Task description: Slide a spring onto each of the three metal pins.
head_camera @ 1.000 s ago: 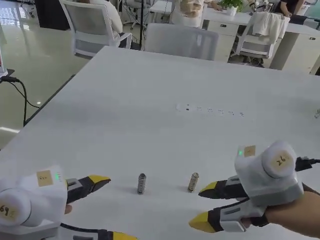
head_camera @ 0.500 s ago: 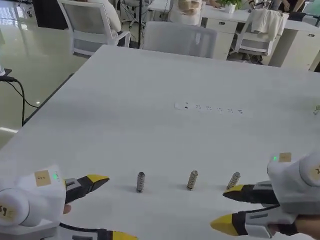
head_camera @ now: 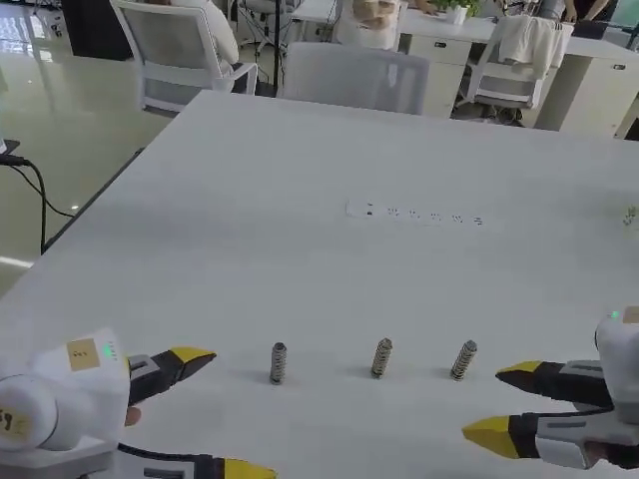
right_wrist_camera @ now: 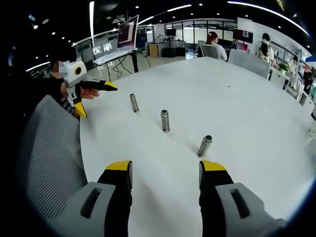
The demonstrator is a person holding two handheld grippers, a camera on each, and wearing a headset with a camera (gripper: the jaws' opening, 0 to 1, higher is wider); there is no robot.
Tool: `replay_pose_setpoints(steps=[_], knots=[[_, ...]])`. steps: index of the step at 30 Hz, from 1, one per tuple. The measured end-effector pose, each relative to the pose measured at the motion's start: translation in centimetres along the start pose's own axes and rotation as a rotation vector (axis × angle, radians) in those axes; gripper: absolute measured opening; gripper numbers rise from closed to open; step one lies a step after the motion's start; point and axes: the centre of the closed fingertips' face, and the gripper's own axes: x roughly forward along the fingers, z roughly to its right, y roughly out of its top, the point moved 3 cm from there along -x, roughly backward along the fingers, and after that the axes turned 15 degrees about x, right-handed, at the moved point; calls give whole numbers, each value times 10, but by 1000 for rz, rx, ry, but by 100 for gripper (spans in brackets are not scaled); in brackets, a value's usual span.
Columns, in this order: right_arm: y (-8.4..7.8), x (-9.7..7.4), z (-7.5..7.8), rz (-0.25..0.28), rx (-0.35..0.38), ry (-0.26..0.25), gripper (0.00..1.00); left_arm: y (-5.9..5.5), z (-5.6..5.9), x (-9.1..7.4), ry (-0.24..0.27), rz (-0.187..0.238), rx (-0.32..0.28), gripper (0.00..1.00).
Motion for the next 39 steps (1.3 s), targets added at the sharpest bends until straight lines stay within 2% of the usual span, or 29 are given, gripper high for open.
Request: replay_pose_setpoints(steps=[14,22,30,39], knots=[[-8,-19,23,27,1,-52,59,2,1,2,16,1,-8,79],[-4,-24,26,35,-15,-53,60,5,3,5,30,1,-14,79],[-7,-26,32,24,-26,-49,60,7,8,10,43,6,-21,79],[-6,-27,34,26,-38,-40,60,11,7,11,60,5,-22,79]])
